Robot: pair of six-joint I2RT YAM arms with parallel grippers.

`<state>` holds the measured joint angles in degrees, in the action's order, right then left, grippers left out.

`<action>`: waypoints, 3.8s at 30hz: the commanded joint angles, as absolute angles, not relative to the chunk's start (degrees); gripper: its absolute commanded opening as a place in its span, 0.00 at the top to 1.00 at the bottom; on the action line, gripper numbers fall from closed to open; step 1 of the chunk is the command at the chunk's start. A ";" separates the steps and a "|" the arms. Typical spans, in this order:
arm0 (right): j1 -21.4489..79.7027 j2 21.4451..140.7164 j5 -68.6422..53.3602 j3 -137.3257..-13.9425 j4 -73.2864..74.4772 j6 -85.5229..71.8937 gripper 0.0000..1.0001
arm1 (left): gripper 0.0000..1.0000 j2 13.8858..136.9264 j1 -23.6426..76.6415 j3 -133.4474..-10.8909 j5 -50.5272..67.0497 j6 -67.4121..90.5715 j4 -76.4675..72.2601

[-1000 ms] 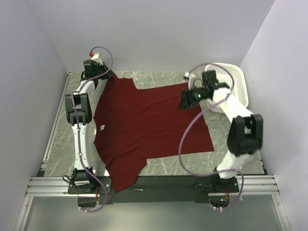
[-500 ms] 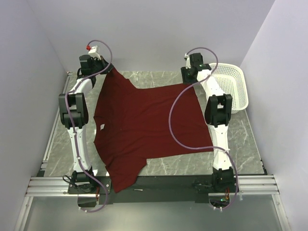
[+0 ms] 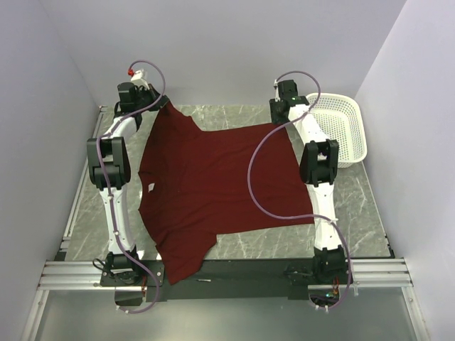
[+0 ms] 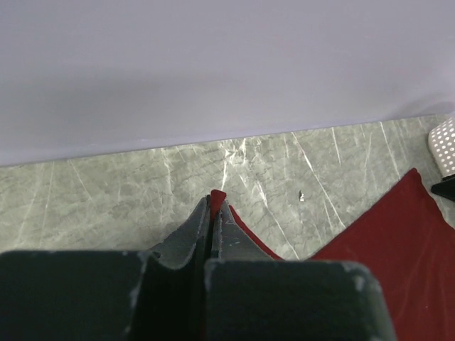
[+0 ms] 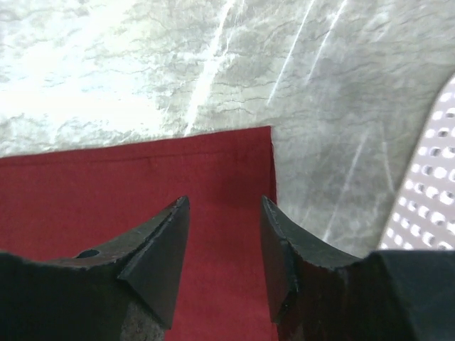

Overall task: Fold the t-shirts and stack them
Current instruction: Flatten the tshirt out

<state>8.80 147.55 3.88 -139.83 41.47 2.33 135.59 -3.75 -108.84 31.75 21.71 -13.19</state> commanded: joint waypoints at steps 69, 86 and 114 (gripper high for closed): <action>7.73 127.36 -18.18 -107.96 47.64 20.39 0.95 | 0.99 114.44 -5.71 -81.39 36.21 25.31 -21.97; 6.94 117.85 -22.94 -99.40 41.92 14.95 0.54 | 0.99 110.74 -5.80 -77.96 36.21 24.00 -21.88; 5.89 126.73 -11.08 -99.32 43.06 6.33 0.52 | 0.99 110.13 -5.80 -77.87 35.95 23.12 -21.18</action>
